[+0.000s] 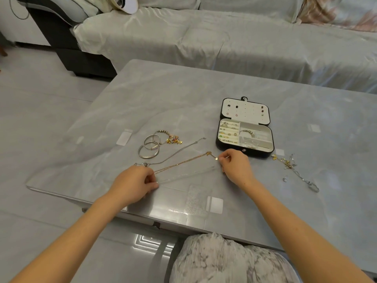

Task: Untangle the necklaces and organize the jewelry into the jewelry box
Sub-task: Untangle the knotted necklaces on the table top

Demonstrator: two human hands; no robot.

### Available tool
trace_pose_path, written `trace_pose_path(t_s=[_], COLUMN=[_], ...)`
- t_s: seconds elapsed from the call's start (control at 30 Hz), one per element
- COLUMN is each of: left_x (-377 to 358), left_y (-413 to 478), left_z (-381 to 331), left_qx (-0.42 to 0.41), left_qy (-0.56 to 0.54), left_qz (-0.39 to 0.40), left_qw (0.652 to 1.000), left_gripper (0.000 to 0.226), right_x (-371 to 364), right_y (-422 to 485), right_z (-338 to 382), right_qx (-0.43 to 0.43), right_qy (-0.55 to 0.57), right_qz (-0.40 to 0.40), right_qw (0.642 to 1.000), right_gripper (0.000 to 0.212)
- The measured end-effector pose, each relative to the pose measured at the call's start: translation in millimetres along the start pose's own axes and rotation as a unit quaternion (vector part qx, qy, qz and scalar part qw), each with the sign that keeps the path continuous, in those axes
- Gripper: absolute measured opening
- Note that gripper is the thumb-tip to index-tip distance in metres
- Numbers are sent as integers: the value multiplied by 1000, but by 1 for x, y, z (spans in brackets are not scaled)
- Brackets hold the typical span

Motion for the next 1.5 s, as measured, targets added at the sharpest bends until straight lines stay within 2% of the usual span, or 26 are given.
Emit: trace_pose_path(t_s=[0.1, 0.23, 0.4, 0.57, 0.7, 0.83, 0.93, 1.03, 1.13, 1.2, 1.3, 1.43, 1.5], left_x=[-2, 2, 2, 4, 4, 9, 19, 37, 31, 3, -46, -69, -76], left_y=[0, 2, 3, 3, 4, 5, 6, 12, 21, 25, 31, 48, 48], left_z=[4, 6, 5, 8, 11, 14, 13, -9, -65, -113, -173, -191, -189], left_qx=[7, -15, -7, 23, 59, 112, 126, 93, 16, -44, -129, -142, -143], left_qy=[-46, -19, -10, -16, -29, -47, 9, 88, 50, -6, -40, -53, -66], left_qz=[11, 2, 13, 36, 66, 76, 62, 7, -45, -29, 12, 16, 45], left_qw=[999, 1000, 1000, 999, 996, 990, 990, 992, 998, 999, 991, 988, 987], left_gripper=[24, 27, 9, 10, 10, 10, 15, 15, 14, 14, 17, 17, 20], right_x=[7, 3, 7, 25, 71, 82, 72, 66, 67, 67, 57, 41, 40], right_y=[3, 3, 1, 0, 3, -6, -16, -21, -21, -22, -23, -25, -26], right_z=[0, 6, 12, 10, -8, -30, -41, -46, -42, -37, -33, -27, -26], right_qx=[20, 59, 92, 98, 57, 24, 16, 19, 41, 61, 88, 118, 120], right_qy=[-47, -106, -159, -220, -225, -196, -198, -202, -183, -159, -157, -178, -173], right_qz=[-42, -39, -57, -52, -84, 6, 57, 48, 12, 0, 26, 56, 62], right_qw=[998, 992, 981, 969, 969, 980, 978, 978, 982, 985, 983, 975, 976], right_gripper=[13, 14, 12, 21, 23, 20, 16, 16, 9, 7, 10, 1, 9])
Point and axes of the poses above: each hand's wrist, its own y-axis towards the middle knuckle, its own x-axis out of the back of the hand, z = x × y, the point moved 10 cm from there along y, towards the middle knuckle, and after that the axes turned 11 degrees about -z, right-handed, at the moved point
